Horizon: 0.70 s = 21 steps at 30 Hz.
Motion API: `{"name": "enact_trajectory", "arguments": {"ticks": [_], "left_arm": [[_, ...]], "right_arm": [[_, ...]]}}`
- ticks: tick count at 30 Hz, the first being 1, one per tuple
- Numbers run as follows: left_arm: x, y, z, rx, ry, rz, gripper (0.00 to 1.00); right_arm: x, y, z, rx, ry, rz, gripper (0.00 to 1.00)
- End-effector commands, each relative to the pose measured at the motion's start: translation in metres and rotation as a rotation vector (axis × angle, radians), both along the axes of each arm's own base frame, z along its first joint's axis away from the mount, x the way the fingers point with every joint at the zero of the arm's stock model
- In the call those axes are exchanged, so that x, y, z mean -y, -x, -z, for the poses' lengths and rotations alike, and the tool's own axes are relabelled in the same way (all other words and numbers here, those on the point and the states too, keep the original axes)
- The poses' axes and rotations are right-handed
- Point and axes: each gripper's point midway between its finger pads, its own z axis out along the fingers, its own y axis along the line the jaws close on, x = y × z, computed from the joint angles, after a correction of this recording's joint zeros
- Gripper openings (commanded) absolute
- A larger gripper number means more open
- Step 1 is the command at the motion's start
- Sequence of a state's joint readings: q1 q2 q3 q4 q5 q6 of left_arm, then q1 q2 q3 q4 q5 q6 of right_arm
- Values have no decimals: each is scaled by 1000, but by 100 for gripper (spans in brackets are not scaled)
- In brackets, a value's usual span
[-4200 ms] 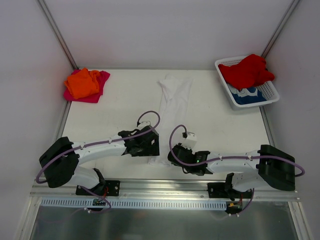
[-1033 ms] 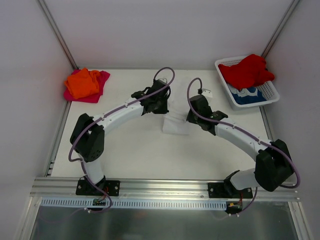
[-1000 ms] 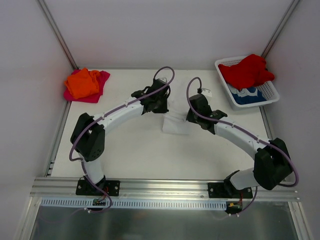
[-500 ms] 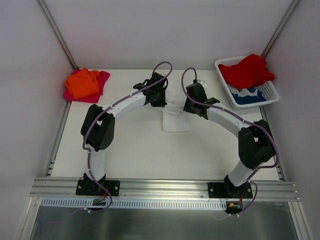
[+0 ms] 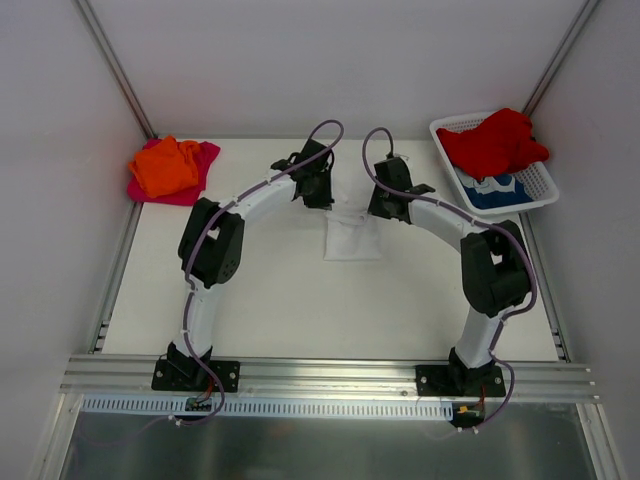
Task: Fold and stack the t-shirts
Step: Fold the folded rectangular tshirt in 1/3 of the way
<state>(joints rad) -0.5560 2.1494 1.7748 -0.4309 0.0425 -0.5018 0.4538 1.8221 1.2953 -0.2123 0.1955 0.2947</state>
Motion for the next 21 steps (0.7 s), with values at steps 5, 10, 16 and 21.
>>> {"name": "enact_trajectory", "arguments": {"ticks": [5, 10, 16, 21], "left_arm": [[-9, -15, 2, 3, -7, 8, 0], [-11, -18, 12, -12, -8, 3, 0], [-10, -23, 20, -28, -2, 5, 0], [-7, -27, 18, -25, 13, 5, 0]], "right_arm": [[0, -20, 1, 7, 0, -4, 0], [-1, -23, 8, -8, -3, -6, 0], [1, -25, 14, -20, 2, -2, 0], [7, -26, 13, -16, 10, 11, 0]]}}
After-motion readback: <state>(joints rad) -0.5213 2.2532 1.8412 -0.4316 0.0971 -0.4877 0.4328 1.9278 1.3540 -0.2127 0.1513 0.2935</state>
